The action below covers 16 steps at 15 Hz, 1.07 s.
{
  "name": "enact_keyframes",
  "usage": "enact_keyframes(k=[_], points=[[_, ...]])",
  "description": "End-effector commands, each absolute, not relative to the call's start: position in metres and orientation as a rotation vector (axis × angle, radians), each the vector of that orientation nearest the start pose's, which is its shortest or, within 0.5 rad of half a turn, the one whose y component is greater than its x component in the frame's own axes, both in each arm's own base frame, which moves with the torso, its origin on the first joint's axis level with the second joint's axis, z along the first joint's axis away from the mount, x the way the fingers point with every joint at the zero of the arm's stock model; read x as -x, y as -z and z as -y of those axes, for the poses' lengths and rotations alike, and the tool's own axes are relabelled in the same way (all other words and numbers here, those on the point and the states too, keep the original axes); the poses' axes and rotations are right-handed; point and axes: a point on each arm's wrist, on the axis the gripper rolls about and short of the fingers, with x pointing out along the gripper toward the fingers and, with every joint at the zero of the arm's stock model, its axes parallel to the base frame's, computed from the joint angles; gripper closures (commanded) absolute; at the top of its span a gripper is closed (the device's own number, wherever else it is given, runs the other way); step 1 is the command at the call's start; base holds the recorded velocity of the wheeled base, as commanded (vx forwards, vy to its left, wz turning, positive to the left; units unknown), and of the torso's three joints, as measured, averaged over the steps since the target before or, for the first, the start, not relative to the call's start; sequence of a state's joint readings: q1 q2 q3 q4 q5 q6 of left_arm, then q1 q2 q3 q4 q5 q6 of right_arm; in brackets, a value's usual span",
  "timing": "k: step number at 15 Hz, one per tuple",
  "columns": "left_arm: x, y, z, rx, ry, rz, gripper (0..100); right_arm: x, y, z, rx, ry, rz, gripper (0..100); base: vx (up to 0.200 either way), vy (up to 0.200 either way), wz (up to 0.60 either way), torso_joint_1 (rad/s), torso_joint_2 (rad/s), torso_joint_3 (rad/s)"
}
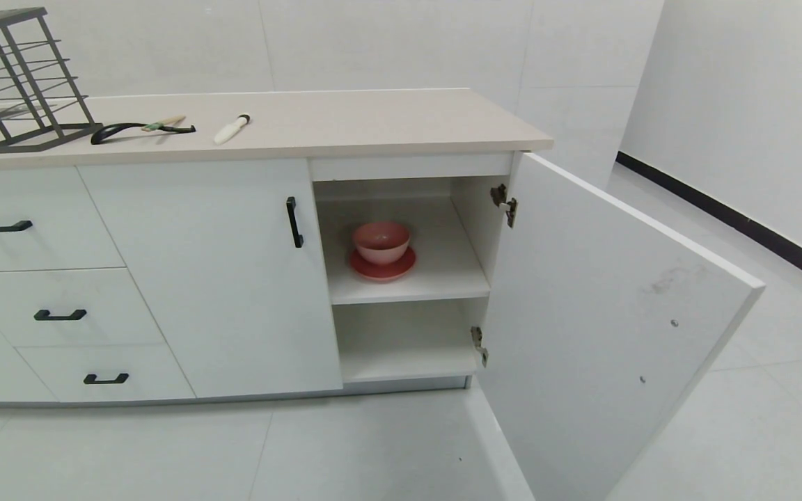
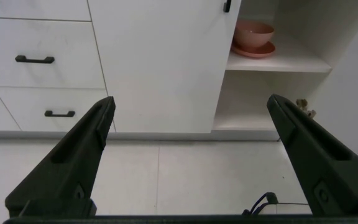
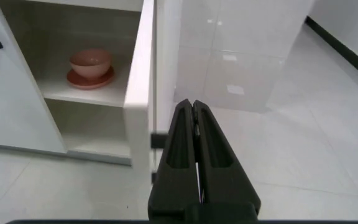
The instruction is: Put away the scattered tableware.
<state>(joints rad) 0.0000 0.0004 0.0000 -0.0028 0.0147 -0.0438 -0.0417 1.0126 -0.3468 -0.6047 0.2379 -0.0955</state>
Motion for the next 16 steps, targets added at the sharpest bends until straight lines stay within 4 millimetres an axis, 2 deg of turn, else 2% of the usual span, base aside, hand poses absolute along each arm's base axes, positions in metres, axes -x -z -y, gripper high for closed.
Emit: enact_keyframes(k=[1,7,10,16], points=[[0.023,-0.076,0.000,0.045,-0.014,0.003,0,-0.182,-0.175,-0.002,0.076,-0.272,-0.189,100,0.000,0.000,0.00,0.000,0.00,0.000],[0.023,-0.076,0.000,0.051,-0.014,0.003,0,-0.179,-0.173,-0.004,0.078,-0.354,-0.188,100,0.000,0.000,0.00,0.000,0.00,0.000],[0.023,-0.076,0.000,0.051,-0.014,0.003,0,-0.171,-0.173,-0.005,0.094,-0.367,-0.171,100,0.000,0.000,0.00,0.000,0.00,0.000],[0.023,-0.076,0.000,0.051,-0.014,0.003,0,-0.161,-0.175,-0.017,0.103,-0.441,-0.149,100,0.000,0.000,0.00,0.000,0.00,0.000]])
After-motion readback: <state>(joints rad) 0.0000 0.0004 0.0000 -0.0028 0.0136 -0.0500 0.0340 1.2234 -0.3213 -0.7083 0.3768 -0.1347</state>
